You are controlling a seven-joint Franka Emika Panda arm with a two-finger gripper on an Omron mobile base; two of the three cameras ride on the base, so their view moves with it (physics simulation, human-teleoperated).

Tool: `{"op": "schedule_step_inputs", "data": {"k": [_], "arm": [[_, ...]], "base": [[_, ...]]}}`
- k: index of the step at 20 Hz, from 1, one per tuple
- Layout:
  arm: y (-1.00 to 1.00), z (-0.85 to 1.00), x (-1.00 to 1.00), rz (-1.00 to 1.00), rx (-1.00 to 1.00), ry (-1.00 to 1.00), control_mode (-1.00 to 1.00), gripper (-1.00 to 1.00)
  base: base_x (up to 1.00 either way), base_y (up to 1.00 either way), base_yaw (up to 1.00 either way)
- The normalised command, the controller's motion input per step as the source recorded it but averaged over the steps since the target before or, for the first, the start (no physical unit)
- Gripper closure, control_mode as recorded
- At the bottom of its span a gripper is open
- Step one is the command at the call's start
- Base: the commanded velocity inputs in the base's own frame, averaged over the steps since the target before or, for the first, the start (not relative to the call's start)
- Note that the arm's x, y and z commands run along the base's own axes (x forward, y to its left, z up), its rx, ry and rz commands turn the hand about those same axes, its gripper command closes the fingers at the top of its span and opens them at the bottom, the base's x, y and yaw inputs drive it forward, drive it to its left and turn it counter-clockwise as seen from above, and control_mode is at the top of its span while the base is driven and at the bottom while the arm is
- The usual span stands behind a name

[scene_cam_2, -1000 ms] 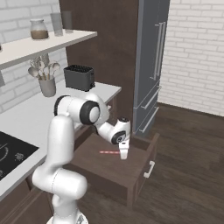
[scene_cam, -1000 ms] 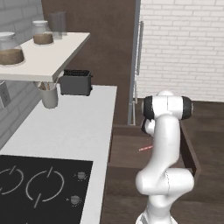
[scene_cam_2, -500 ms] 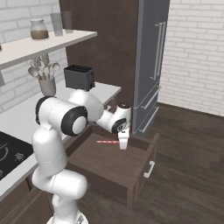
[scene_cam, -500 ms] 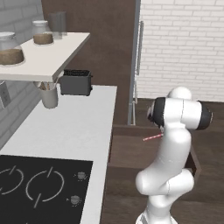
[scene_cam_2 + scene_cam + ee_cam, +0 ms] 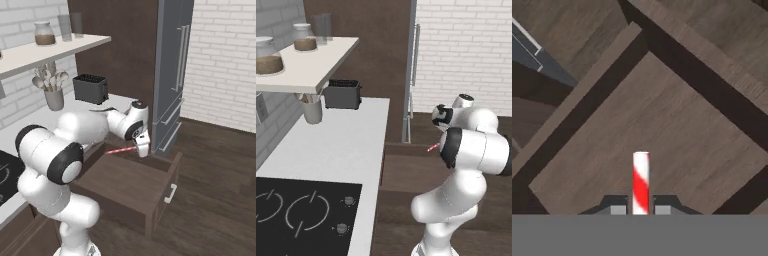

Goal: Take a straw from the drawer in front and place it inside the glass cup on the dining counter.

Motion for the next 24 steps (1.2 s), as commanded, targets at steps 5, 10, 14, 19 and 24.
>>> {"op": "schedule_step_inputs", "data": {"k": [5,10,14,19,24], "arm": [[0.0,1.0,-0.39,0.38,-0.11,-0.22,-1.0,1.0],[0.09,1.0,-0.45,0.38,-0.16,-0.24,-1.0,1.0],[0.4,0.99,-0.45,0.29,-0.18,-0.16,-1.0,1.0],[0.56,0.74,-0.55,0.21,-0.21,-0.12,-1.0,1.0],[0.56,0.32,-0.38,0.12,-0.21,-0.04,-1.0,1.0]], "base": [[0.0,0.0,0.0],[0.0,0.0,0.0],[0.0,0.0,0.0],[0.0,0.0,0.0],[0.0,0.0,0.0]]}}
